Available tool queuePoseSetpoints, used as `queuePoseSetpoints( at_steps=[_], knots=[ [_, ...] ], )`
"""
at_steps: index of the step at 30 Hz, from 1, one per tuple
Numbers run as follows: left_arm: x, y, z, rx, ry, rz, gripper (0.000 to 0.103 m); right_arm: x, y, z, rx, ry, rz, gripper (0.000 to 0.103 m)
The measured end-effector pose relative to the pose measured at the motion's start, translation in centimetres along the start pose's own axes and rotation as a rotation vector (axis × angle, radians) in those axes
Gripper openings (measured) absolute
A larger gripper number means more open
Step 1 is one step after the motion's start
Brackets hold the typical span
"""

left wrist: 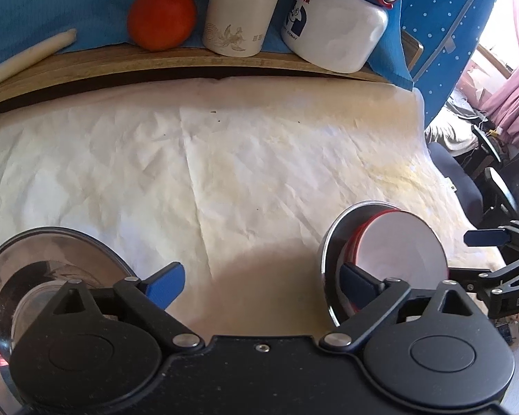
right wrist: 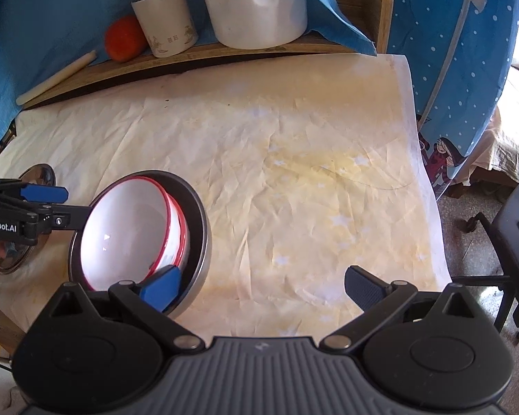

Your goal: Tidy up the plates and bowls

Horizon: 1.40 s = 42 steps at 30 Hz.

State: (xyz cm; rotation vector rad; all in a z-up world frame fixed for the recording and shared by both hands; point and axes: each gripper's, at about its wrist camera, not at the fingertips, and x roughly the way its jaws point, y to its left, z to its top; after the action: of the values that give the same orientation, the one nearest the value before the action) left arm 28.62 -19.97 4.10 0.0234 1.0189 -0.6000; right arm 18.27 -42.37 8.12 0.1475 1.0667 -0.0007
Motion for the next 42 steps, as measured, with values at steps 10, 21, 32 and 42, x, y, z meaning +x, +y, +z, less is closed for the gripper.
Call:
queuePoseSetpoints(
  at_steps=[10, 21, 32, 42],
  knots=[
    [0.0, 0.6, -0.4, -0.028, 0.020, -0.035, 0.078, 0.2, -0.1, -0.1, 0.003, 0.005, 0.003, 0.103],
    [1.0, -0.5, -0.6, -0.004, 0.059, -0.058, 0.060, 0.6, -0.2, 0.0, 0.020, 0.012, -0.003, 0.102],
    [1.0, -0.6, -1.0, -0.011, 0.043, -0.053, 0.059, 0.9, -0.8, -0.1, 0.079, 0.020, 0.061, 0.089],
    [0.8, -0.6, -1.2, -0.030, 0.032, -0.065, 0.049, 0.4, -0.9, -0.6, 0.120, 0.009, 0.135, 0.067]
  ],
)
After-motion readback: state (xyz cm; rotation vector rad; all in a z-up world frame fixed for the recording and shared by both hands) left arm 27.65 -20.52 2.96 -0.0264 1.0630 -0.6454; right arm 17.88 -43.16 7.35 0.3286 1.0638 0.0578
